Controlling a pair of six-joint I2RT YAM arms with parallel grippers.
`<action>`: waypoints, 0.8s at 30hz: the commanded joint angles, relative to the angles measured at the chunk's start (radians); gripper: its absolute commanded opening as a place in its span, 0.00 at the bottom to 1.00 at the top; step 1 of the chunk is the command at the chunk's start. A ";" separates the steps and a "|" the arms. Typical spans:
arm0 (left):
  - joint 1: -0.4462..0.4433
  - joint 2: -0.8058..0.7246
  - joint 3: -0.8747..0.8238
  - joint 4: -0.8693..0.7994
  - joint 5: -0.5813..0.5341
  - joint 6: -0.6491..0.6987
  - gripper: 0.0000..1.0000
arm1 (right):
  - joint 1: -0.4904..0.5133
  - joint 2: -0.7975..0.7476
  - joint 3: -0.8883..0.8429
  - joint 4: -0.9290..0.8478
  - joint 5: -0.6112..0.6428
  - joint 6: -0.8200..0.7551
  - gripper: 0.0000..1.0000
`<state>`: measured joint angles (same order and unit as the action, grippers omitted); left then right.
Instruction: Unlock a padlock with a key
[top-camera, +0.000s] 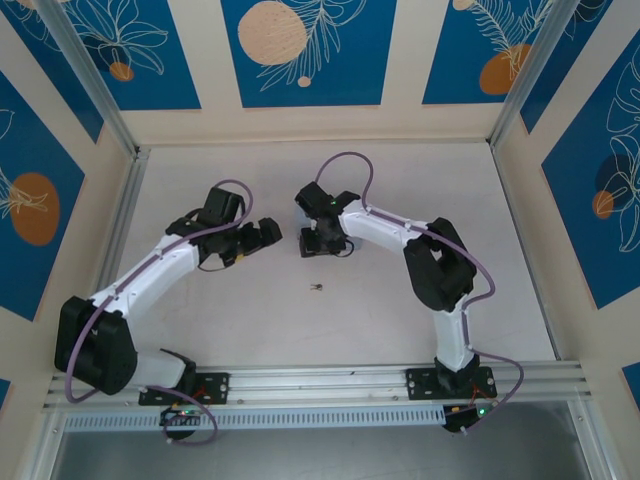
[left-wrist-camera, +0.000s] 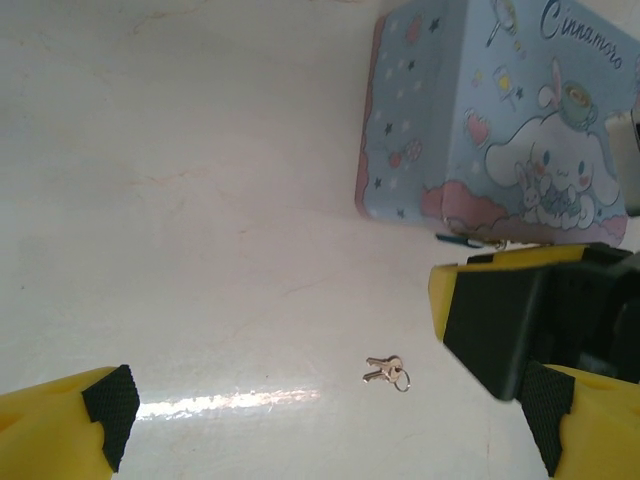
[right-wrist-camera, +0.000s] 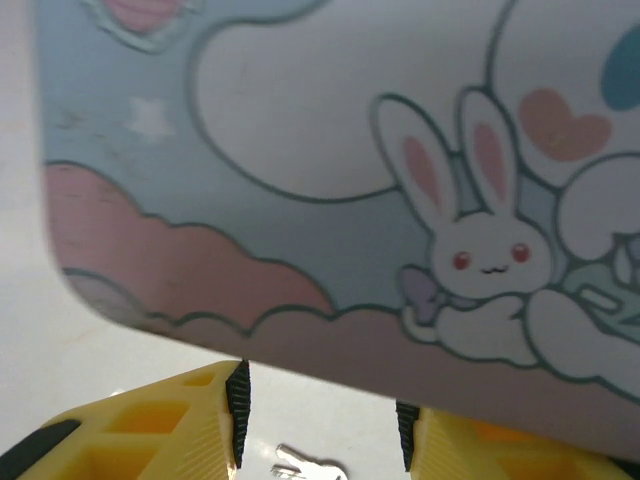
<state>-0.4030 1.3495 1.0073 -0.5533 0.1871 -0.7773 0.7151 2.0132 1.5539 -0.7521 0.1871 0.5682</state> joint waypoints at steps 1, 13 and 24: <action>0.010 -0.041 -0.021 0.007 0.008 -0.013 1.00 | -0.017 0.000 0.038 -0.038 -0.010 -0.009 0.46; 0.009 -0.067 -0.049 0.019 0.010 -0.027 1.00 | 0.040 -0.248 -0.241 0.051 -0.038 -0.006 0.46; 0.009 -0.025 -0.014 0.017 0.035 -0.020 1.00 | 0.108 -0.208 -0.355 0.157 -0.019 -0.023 0.42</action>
<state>-0.4030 1.3113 0.9695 -0.5377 0.2005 -0.7952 0.8104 1.7779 1.1870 -0.6285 0.1547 0.5491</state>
